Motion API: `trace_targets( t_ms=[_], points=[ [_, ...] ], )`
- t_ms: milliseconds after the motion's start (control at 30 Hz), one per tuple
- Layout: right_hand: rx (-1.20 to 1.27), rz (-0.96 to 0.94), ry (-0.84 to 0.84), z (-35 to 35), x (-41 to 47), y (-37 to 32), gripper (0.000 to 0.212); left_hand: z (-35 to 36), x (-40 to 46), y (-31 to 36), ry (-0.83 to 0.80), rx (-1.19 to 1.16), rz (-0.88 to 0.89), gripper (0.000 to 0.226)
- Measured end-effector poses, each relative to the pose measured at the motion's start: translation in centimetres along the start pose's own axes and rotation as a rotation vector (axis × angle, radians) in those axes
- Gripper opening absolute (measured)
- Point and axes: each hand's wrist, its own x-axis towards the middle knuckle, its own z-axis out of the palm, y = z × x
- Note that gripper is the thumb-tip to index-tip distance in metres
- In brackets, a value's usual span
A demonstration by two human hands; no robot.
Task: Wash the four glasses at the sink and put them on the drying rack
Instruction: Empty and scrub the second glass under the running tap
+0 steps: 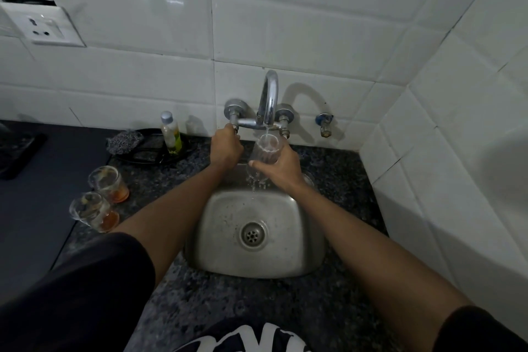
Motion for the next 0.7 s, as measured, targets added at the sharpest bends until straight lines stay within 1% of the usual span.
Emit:
trace_targets(
  t_ms=[233,400,500,700],
  points=[
    [-0.018,-0.056,-0.007,-0.3,-0.4,-0.5,0.072,-0.1,-0.1,-0.1,-0.006,0.02,0.023,0.019],
    [-0.082,-0.05,-0.086,-0.4,-0.9,-0.3,0.07,-0.4,-0.8,-0.8,-0.022,0.009,0.059,0.02],
    [-0.084,-0.062,-0.043,-0.4,-1.4,-0.1,0.071,-0.7,-1.7,-1.3,-0.015,-0.014,0.058,0.027],
    [-0.077,-0.082,0.011,-0.4,-1.8,-0.7,0.071,-1.6,-2.3,-1.3,-0.016,-0.065,0.065,0.026]
  ],
)
